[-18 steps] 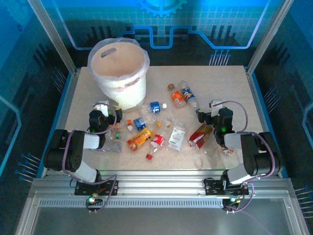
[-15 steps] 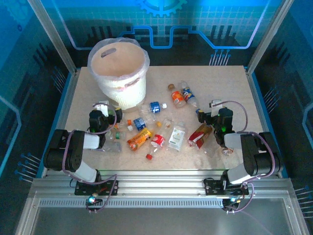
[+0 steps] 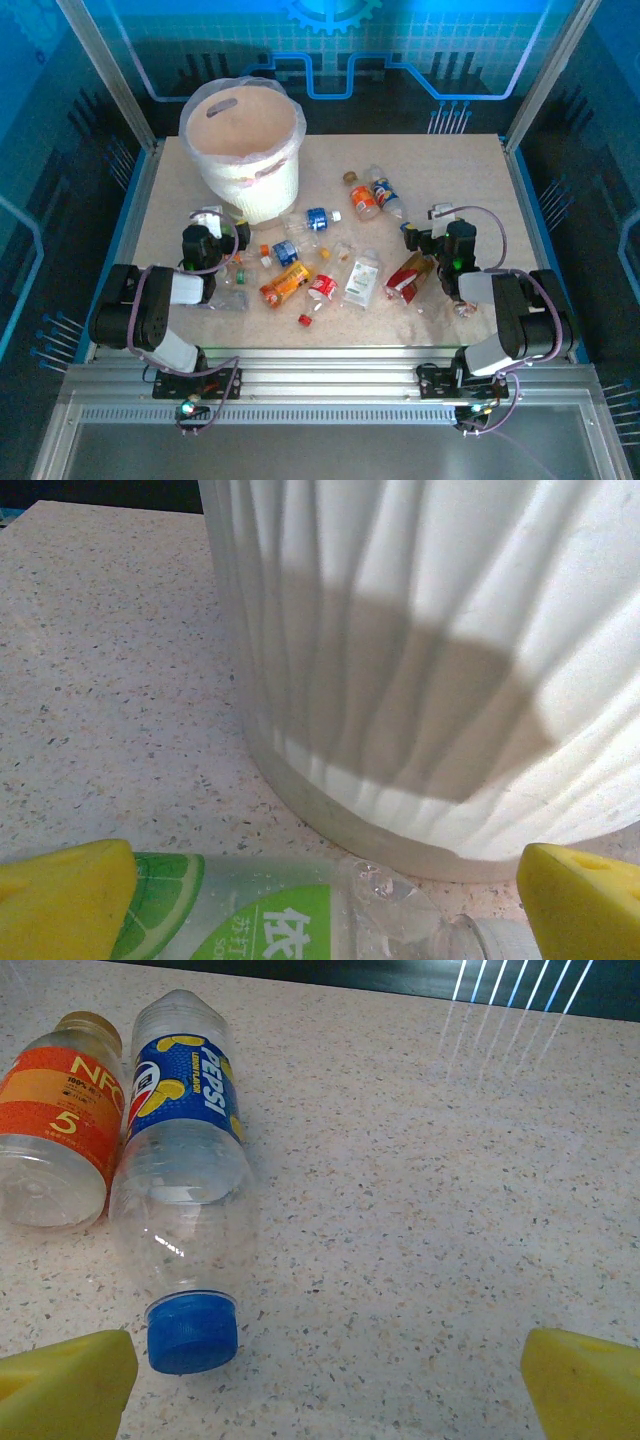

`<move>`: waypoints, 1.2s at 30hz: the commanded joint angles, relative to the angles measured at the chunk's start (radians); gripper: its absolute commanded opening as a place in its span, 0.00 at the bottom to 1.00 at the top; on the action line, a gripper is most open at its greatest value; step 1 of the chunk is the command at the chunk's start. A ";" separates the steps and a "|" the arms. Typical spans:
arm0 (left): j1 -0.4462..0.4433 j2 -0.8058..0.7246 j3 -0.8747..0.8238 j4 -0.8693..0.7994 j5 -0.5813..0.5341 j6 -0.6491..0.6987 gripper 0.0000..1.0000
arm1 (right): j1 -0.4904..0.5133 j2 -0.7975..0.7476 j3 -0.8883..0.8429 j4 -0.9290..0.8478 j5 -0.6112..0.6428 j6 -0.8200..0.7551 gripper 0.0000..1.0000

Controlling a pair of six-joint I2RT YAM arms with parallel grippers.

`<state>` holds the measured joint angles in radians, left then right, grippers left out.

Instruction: Put the plastic bottles in the bin

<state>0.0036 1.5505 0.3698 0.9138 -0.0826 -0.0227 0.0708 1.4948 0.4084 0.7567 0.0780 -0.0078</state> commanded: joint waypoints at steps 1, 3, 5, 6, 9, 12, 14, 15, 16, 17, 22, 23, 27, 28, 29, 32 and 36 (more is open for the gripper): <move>-0.004 0.002 0.012 0.008 -0.010 0.014 0.99 | -0.005 0.010 0.018 0.010 0.014 0.006 1.00; -0.004 0.002 0.010 0.008 -0.009 0.013 0.99 | -0.005 0.010 0.018 0.011 0.014 0.005 1.00; -0.004 0.002 0.012 0.008 -0.011 0.013 0.99 | -0.005 0.010 0.018 0.010 0.014 0.005 1.00; -0.004 0.002 0.011 0.009 -0.011 0.013 0.99 | -0.006 0.010 0.018 0.010 0.014 0.005 1.00; -0.004 0.002 0.012 0.009 -0.010 0.013 0.99 | -0.006 0.010 0.018 0.010 0.014 0.005 1.00; -0.004 0.003 0.011 0.008 -0.010 0.013 0.99 | -0.005 0.010 0.018 0.011 0.014 0.006 1.00; -0.004 0.003 0.012 0.008 -0.007 0.014 0.99 | -0.005 0.010 0.018 0.010 0.014 0.006 1.00; -0.004 0.001 0.012 0.007 -0.004 0.014 0.99 | -0.006 0.010 0.018 0.011 0.014 0.006 1.00; -0.004 0.002 0.012 0.007 -0.003 0.013 0.99 | -0.005 0.010 0.018 0.010 0.014 0.006 1.00; -0.004 0.002 0.012 0.007 -0.004 0.014 0.99 | -0.006 0.010 0.018 0.010 0.014 0.006 1.00; -0.004 0.000 -0.007 0.040 -0.034 0.000 0.99 | -0.009 0.010 0.020 0.009 0.006 0.008 1.00; -0.003 -0.003 -0.012 0.045 -0.043 -0.005 0.99 | -0.010 0.010 0.018 0.009 0.002 0.008 1.00; -0.001 -0.047 -0.038 0.059 -0.058 -0.010 0.99 | -0.018 0.004 0.034 -0.023 -0.024 0.008 1.00; -0.001 -0.065 -0.046 0.058 -0.066 -0.011 0.99 | -0.019 0.001 0.038 -0.031 -0.028 0.008 1.00; -0.002 -0.088 -0.057 0.055 -0.077 -0.015 0.99 | -0.022 -0.001 0.041 -0.040 -0.029 0.009 1.00; -0.002 -0.180 -0.080 0.019 -0.106 -0.024 0.99 | -0.027 -0.027 0.070 -0.108 -0.008 0.025 1.00; -0.002 -0.313 -0.087 -0.059 -0.137 -0.035 0.99 | -0.031 -0.073 0.099 -0.194 0.008 0.038 1.00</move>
<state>0.0036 1.3136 0.2955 0.8913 -0.1730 -0.0315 0.0574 1.4670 0.4721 0.6357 0.0715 0.0055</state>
